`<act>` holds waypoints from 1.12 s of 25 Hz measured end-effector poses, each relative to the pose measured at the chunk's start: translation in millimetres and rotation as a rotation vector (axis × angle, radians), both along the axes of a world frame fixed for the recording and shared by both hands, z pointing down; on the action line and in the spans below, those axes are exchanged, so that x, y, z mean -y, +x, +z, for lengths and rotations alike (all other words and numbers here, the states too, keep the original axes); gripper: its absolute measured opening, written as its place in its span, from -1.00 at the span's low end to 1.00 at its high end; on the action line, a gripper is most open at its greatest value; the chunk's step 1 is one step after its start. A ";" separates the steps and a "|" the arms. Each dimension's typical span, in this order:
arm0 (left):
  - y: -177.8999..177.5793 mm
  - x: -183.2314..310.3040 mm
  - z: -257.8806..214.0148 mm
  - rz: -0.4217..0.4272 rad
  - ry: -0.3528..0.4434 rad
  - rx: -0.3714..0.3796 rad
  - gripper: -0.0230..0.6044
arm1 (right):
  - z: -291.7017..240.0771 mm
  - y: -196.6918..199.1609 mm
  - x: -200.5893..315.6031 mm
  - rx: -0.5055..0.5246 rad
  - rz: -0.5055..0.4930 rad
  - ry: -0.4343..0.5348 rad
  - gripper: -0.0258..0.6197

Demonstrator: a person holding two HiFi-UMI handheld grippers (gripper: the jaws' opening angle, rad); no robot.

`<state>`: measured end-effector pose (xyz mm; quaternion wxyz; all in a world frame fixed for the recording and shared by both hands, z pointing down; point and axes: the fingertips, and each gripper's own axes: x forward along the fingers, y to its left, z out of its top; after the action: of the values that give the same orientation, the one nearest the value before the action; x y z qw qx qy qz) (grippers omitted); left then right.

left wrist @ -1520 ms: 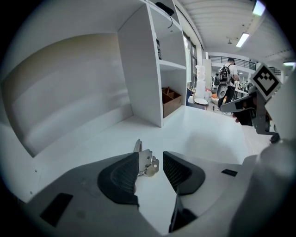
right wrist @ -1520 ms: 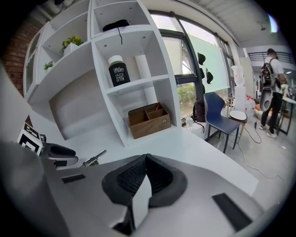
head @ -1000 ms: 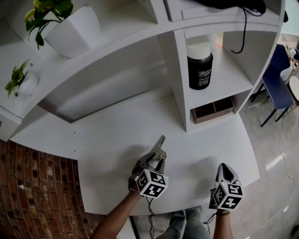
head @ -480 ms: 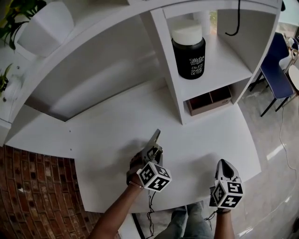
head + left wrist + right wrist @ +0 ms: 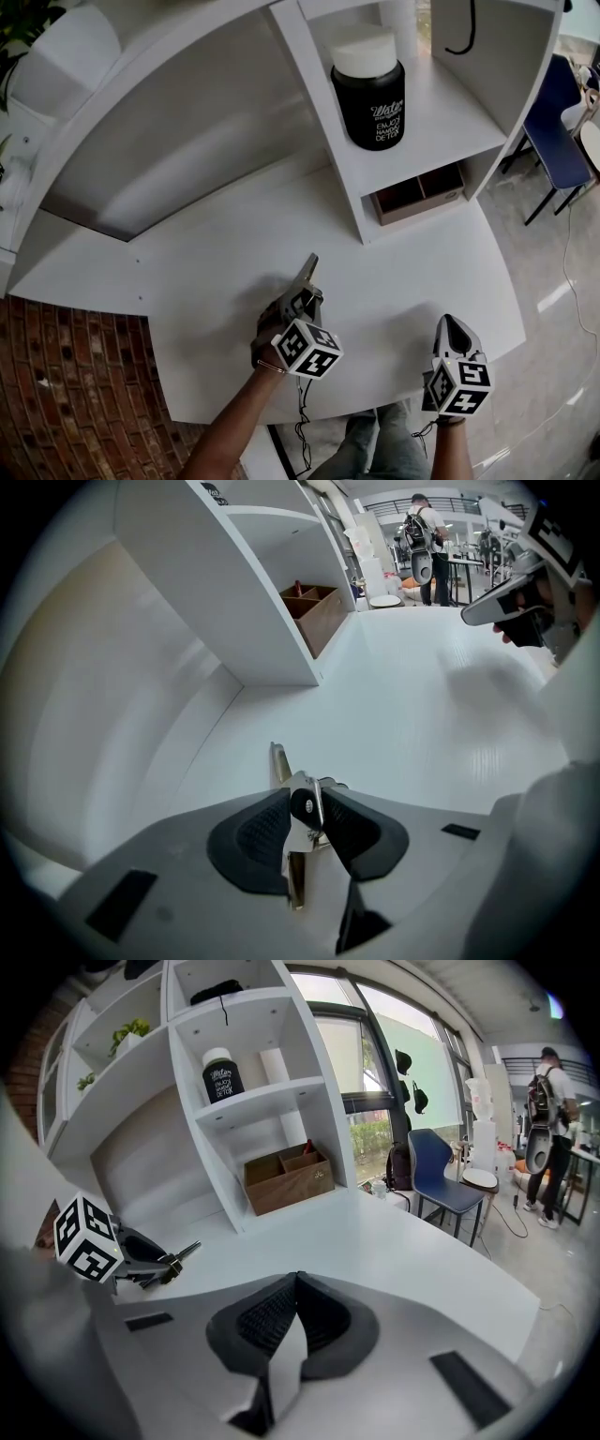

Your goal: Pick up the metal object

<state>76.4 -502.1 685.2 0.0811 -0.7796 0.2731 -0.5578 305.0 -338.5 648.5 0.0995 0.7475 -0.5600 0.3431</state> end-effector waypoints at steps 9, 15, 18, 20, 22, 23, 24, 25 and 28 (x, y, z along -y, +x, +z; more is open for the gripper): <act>-0.9 1.7 -0.2 -0.022 -0.006 0.001 -0.64 | 0.3 4.5 -1.6 0.003 -0.001 -0.003 -0.92; -0.9 2.8 -0.5 -0.031 -0.003 -0.003 -0.65 | -1.2 6.3 -3.1 0.001 -0.002 -0.004 -0.92; -1.7 4.3 -1.8 -0.036 0.001 -0.008 -0.67 | -2.7 6.1 -3.8 0.001 -0.002 -0.001 -0.92; -2.6 6.3 -4.1 -0.042 0.010 -0.008 -0.70 | -4.1 6.4 -4.1 -0.001 -0.002 0.001 -0.92; -3.9 8.5 -6.6 -0.045 0.023 -0.006 -0.73 | -5.6 6.8 -4.8 -0.001 0.000 0.003 -0.92; -4.7 9.6 -7.9 -0.045 0.030 -0.005 -0.75 | -6.6 6.8 -5.2 -0.002 0.001 0.004 -0.92; -5.8 10.6 -9.2 -0.045 0.037 -0.003 -0.77 | -7.7 6.4 -5.6 -0.003 0.001 0.005 -0.92; -7.1 11.7 -10.5 -0.046 0.043 -0.002 -0.79 | -9.1 5.8 -5.8 -0.004 0.000 0.006 -0.92; -11.7 14.2 -12.8 -0.052 0.051 0.001 -0.82 | -14.2 3.9 -5.8 -0.011 -0.005 0.010 -0.92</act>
<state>64.7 -516.3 672.4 0.0867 -0.7697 0.3073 -0.5528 309.0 -332.7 634.3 0.0997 0.7485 -0.5631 0.3358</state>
